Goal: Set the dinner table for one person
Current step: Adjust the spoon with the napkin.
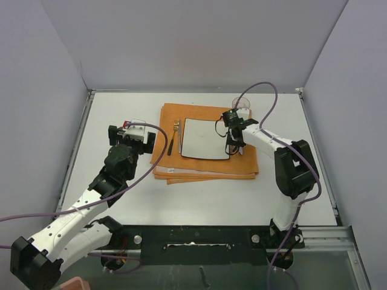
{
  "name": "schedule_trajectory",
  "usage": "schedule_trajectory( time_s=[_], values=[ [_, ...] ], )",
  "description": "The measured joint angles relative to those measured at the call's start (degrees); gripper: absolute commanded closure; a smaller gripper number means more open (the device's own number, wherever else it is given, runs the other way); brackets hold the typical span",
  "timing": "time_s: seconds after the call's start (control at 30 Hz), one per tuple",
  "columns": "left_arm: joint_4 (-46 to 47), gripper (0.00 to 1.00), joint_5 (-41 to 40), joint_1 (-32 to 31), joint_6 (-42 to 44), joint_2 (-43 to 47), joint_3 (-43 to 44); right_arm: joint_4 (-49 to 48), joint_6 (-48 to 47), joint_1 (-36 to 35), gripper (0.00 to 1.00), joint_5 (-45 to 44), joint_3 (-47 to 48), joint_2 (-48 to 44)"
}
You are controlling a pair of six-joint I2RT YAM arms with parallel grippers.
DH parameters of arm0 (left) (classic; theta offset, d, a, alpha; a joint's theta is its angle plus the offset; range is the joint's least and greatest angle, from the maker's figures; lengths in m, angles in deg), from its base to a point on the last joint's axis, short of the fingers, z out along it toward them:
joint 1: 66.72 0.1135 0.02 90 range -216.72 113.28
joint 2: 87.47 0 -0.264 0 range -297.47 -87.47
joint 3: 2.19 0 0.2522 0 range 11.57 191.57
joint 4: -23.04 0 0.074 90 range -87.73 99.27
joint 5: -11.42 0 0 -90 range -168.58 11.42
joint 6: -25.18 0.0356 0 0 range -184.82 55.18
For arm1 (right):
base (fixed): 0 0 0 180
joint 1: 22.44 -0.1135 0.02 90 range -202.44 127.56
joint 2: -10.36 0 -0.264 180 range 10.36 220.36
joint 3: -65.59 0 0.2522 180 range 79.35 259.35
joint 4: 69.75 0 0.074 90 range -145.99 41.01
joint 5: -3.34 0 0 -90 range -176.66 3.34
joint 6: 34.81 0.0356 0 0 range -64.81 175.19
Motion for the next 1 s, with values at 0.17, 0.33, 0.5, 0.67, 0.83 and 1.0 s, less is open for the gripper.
schedule_trajectory(
  time_s=[0.17,0.33,0.5,0.67,0.83,1.0],
  values=[
    [0.02,0.03,0.02,0.02,1.22,0.00,0.00,-0.72,0.00,0.00,0.75,0.28,1.84,2.36],
    [0.17,0.03,0.15,0.11,2.54,-0.13,0.00,-1.16,-0.02,0.00,0.75,0.42,3.63,4.92],
    [0.42,0.03,0.46,0.68,3.76,-1.16,0.02,-1.53,-0.26,0.00,0.75,0.68,5.95,7.23],
    [0.46,0.03,1.57,2.25,4.02,-2.23,0.11,-1.95,-0.44,0.20,0.76,0.61,8.13,8.61],
    [0.63,0.03,2.80,3.98,3.87,-3.28,0.11,-1.90,-0.33,0.83,0.79,0.15,8.33,8.85],
    [0.76,0.03,3.39,4.79,3.69,-4.02,0.17,-1.60,0.22,2.10,0.80,-1.55,8.33,8.85]
  ],
)
